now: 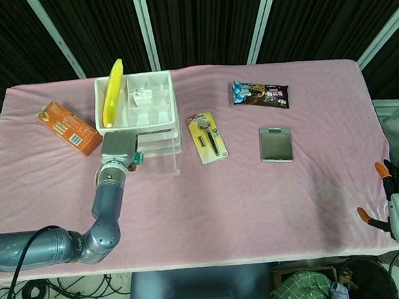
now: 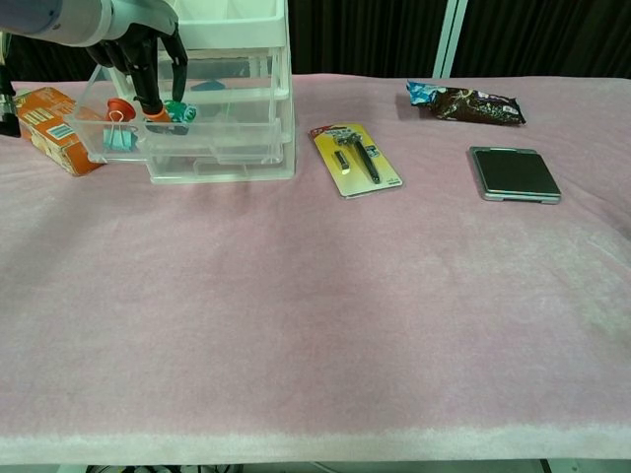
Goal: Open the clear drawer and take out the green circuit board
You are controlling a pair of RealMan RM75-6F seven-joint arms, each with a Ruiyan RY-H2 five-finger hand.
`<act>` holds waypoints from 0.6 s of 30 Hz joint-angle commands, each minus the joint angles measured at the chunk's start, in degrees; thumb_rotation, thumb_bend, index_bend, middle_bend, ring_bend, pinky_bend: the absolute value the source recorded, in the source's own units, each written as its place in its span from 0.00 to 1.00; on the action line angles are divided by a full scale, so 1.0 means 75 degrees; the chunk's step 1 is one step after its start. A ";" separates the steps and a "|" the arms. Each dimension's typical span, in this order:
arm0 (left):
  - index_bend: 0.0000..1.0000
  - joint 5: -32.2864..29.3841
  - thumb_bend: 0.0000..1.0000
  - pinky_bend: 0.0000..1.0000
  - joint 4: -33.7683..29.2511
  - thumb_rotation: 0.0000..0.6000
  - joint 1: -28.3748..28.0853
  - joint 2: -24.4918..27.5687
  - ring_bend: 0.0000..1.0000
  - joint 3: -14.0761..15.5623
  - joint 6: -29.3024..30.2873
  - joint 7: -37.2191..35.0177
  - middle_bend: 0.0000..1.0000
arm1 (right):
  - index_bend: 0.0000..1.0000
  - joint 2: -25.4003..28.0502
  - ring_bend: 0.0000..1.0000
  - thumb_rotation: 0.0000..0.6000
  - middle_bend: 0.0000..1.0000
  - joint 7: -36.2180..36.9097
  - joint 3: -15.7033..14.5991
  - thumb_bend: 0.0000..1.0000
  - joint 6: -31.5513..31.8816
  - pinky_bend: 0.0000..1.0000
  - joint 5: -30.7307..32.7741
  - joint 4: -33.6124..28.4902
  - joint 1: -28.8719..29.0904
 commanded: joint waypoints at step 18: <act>0.57 0.0386 0.34 1.00 -0.0786 1.00 0.0140 0.0615 1.00 -0.0254 0.0103 -0.0380 1.00 | 0.00 -0.0006 0.00 1.00 0.00 0.0018 0.0002 0.13 0.0020 0.12 -0.0024 0.0009 -0.0006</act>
